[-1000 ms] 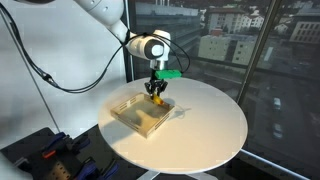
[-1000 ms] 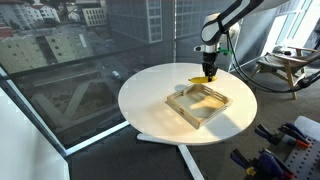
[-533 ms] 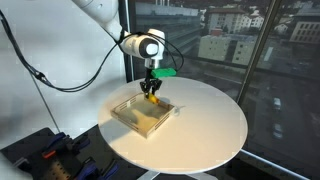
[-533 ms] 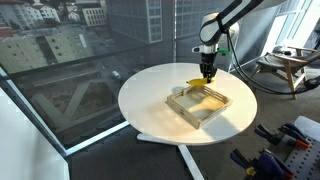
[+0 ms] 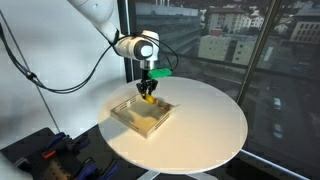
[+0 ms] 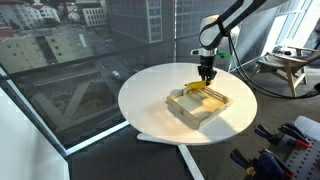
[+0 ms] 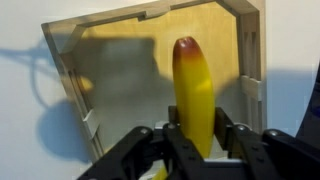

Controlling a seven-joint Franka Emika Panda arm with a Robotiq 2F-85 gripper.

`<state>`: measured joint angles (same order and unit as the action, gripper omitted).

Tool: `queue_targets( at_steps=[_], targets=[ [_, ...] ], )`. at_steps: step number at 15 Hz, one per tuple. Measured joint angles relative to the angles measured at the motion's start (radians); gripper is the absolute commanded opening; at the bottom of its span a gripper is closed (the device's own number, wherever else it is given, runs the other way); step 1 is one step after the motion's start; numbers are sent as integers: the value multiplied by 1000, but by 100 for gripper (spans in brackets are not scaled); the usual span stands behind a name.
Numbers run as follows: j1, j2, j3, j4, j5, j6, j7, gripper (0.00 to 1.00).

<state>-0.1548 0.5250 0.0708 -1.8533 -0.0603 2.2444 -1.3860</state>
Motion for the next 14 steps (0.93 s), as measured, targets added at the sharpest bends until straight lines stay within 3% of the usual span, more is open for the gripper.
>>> queue_targets(
  at_steps=[14],
  targets=[
    [10, -7, -1, -61, -35, 118, -1, 13]
  ],
)
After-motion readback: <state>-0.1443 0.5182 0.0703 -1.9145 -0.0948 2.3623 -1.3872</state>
